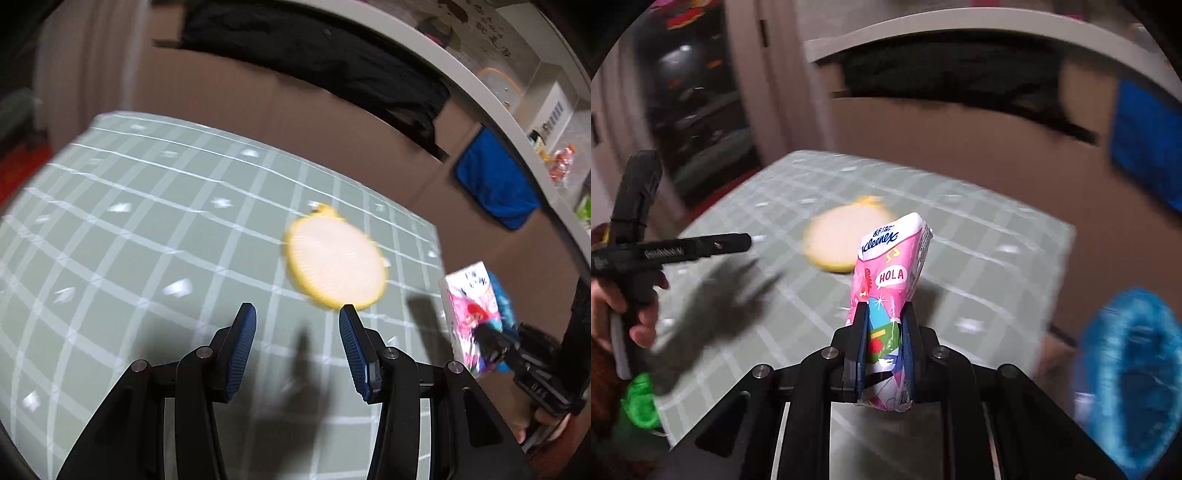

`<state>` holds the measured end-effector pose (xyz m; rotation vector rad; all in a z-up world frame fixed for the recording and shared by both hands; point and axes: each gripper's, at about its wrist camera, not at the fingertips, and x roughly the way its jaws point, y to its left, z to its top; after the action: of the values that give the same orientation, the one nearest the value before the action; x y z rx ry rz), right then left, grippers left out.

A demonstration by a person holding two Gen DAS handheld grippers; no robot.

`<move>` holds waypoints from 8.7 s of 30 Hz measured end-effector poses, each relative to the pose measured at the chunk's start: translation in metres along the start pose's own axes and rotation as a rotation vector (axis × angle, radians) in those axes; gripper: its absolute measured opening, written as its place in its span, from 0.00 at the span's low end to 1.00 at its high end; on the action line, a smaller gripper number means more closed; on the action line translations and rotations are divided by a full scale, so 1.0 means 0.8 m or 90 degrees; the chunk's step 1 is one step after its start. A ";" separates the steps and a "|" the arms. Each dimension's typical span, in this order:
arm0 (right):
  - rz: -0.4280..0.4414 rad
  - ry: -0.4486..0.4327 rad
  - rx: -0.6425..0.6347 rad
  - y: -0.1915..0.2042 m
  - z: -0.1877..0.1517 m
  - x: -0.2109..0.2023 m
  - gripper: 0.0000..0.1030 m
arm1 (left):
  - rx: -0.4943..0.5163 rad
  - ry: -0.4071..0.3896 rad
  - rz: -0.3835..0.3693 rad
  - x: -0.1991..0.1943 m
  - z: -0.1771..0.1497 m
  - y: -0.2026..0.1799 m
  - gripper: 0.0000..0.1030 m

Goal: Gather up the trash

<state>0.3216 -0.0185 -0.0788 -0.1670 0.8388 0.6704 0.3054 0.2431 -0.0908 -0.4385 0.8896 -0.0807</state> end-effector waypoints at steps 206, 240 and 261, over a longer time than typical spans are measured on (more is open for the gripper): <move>-0.244 -0.234 0.113 0.065 -0.272 -0.333 0.32 | 0.243 -0.284 0.117 -0.245 -0.309 -0.280 0.39; -0.244 -0.235 0.113 0.065 -0.271 -0.338 0.32 | 0.251 -0.270 0.102 -0.243 -0.315 -0.285 0.40; -0.254 -0.247 0.125 0.061 -0.271 -0.344 0.32 | 0.258 -0.248 0.087 -0.237 -0.312 -0.281 0.39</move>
<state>0.0233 -0.1979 -0.0161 -0.0219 0.4715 0.2302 0.0188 0.0020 0.0020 -0.0100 0.4979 -0.0455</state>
